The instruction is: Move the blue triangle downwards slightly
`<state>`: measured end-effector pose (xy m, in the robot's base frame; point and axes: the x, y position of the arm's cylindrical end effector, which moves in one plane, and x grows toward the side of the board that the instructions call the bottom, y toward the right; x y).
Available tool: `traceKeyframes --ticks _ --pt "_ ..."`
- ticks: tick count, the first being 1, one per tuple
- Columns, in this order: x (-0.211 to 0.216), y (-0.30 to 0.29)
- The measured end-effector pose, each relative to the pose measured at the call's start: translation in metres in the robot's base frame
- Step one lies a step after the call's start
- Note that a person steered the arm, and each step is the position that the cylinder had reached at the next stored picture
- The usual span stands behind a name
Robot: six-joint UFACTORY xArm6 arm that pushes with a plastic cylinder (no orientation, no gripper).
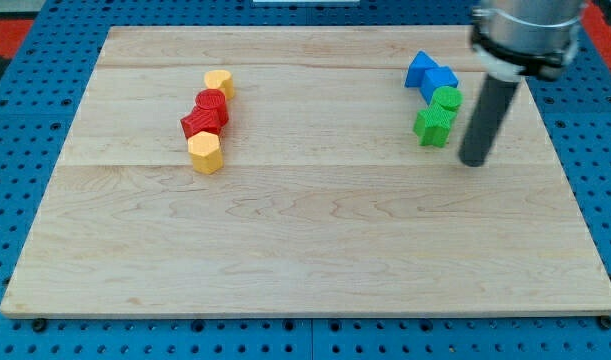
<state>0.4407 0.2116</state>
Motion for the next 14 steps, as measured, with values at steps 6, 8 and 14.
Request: traceKeyframes --ticks 6,8,14 --pt "-0.199 -0.102" --pt "-0.195 -0.124" --pt "-0.187 -0.103"
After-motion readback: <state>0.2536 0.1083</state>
